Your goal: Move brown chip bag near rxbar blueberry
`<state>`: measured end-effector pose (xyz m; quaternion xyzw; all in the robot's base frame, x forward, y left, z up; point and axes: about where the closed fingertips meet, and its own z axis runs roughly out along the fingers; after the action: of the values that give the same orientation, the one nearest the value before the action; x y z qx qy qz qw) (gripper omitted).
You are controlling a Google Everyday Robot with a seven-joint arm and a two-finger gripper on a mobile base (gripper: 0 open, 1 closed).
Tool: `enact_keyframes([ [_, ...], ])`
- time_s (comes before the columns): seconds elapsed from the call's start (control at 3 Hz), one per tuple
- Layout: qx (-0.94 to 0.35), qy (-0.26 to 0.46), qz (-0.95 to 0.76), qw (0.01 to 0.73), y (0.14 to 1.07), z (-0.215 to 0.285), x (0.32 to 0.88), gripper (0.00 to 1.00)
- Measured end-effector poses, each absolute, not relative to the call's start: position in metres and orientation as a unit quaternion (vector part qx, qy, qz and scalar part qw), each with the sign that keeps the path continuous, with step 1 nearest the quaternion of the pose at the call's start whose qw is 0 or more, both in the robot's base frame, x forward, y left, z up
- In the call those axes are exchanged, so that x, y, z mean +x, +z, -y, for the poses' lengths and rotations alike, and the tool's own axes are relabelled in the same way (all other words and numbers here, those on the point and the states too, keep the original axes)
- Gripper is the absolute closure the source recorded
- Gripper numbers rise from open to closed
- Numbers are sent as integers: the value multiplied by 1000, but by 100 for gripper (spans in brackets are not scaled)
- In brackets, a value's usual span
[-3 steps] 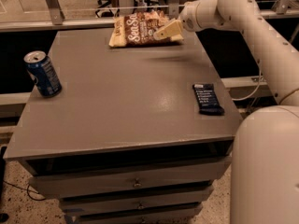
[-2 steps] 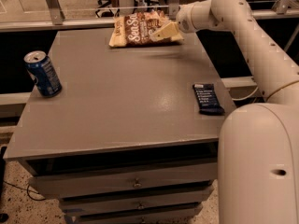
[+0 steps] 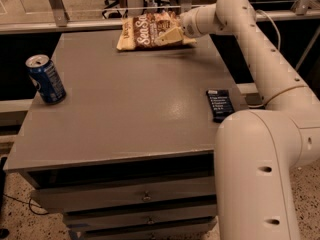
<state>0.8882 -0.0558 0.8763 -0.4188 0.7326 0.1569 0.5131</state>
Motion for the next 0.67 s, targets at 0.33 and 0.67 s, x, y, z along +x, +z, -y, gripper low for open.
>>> enact_keyframes([
  [0.33,-422,165,-732,508,871,47,892,41],
  [0.67,-425,169,-732,506,867,43,894,65],
])
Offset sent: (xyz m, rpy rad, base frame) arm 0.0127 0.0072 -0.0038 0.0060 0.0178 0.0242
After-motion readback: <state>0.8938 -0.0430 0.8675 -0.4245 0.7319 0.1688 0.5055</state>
